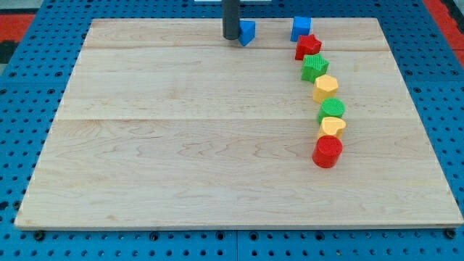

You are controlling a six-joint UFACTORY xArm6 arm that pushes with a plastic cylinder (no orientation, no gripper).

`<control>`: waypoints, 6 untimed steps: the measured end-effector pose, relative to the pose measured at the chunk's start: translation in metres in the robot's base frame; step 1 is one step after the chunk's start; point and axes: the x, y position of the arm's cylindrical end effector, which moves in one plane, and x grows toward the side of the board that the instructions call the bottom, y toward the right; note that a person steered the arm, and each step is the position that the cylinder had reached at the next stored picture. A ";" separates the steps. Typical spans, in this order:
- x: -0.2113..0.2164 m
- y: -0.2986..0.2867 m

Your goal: Push the red circle to the bottom right

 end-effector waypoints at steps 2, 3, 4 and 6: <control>0.014 0.008; -0.003 0.018; -0.001 0.020; 0.190 0.083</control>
